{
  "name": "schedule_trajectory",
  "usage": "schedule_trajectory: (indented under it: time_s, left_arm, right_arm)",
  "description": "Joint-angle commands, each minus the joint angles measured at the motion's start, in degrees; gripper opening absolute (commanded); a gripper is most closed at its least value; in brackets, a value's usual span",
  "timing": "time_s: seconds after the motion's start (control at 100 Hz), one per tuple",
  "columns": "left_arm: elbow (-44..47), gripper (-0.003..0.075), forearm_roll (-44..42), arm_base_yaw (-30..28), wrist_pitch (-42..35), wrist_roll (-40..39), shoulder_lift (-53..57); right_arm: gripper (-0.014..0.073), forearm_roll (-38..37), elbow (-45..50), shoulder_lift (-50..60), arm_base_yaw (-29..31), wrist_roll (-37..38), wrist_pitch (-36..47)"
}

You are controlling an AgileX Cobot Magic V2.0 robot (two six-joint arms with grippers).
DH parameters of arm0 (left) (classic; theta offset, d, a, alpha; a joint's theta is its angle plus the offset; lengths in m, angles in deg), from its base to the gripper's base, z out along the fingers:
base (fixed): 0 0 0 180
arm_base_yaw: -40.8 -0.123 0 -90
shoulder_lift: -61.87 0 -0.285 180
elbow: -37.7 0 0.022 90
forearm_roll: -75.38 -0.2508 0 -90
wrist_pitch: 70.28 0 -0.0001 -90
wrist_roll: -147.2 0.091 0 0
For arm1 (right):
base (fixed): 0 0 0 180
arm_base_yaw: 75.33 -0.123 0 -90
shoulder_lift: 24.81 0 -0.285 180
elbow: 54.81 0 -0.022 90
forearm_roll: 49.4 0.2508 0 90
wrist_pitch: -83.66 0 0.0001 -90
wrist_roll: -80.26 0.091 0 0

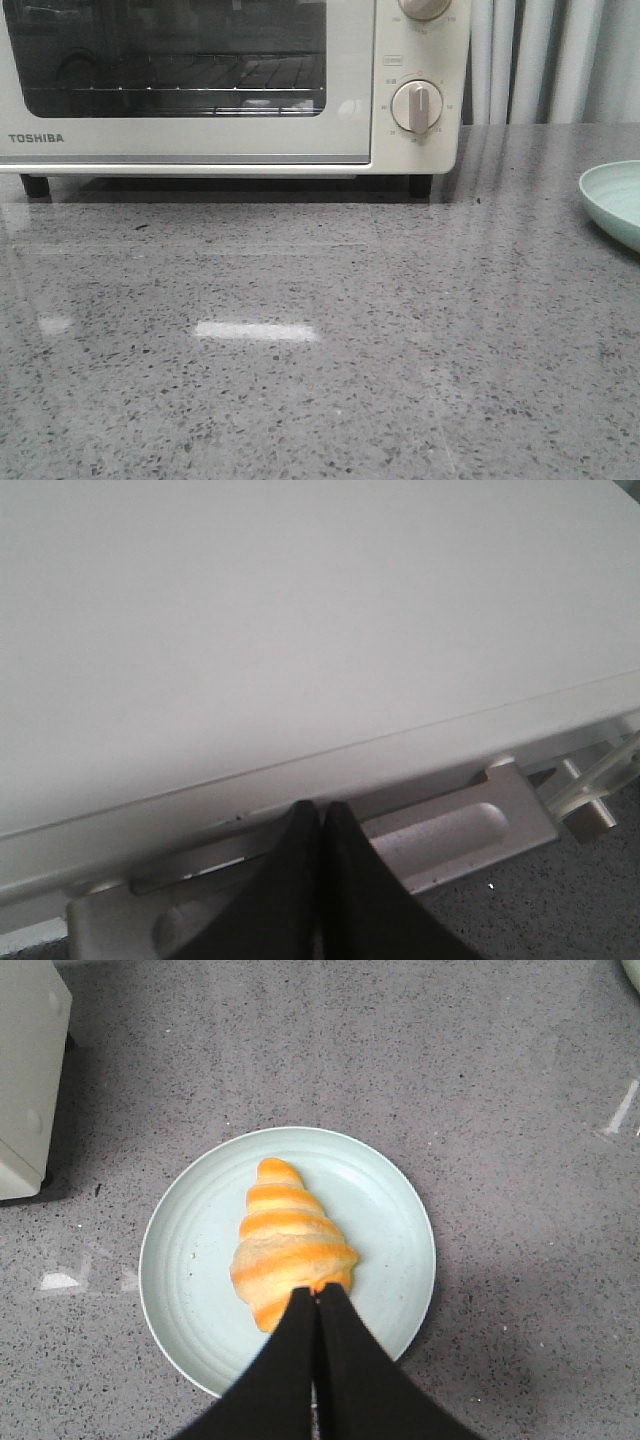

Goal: Put bread in oven
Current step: 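Pull the oven door handle down and open with the left gripper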

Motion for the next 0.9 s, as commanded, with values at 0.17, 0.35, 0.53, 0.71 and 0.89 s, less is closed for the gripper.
schedule_trajectory:
  time_s: [0.17, 0.35, 0.53, 0.71, 0.89]
  left_arm:
    - [0.43, -0.0021, 0.59, -0.19, 4.52, 0.07, 1.99]
    - [7.71, -0.0022, 2.83, -0.19, 4.29, 0.07, 8.38]
    - [17.55, -0.0022, 3.26, -0.19, 2.31, -1.55, 18.66]
    - [23.22, -0.0022, 5.12, -0.19, 6.34, -3.59, 28.20]
    - [25.42, -0.0022, 6.30, -0.19, 8.02, -3.59, 37.27]
  right_arm:
    - [-0.0076, -0.35, -1.80, -0.29, 0.00, -0.53, 3.04]
    - [-0.0076, -0.35, -1.80, -0.29, 0.00, -0.53, 3.00]
    - [-0.0076, -0.35, -1.80, -0.29, 0.00, -0.53, 2.91]
    - [-0.0076, -0.35, -1.80, -0.29, 0.00, -0.53, 1.67]
    - [-0.0076, -0.35, -1.52, -0.29, 0.00, -0.53, -4.41]
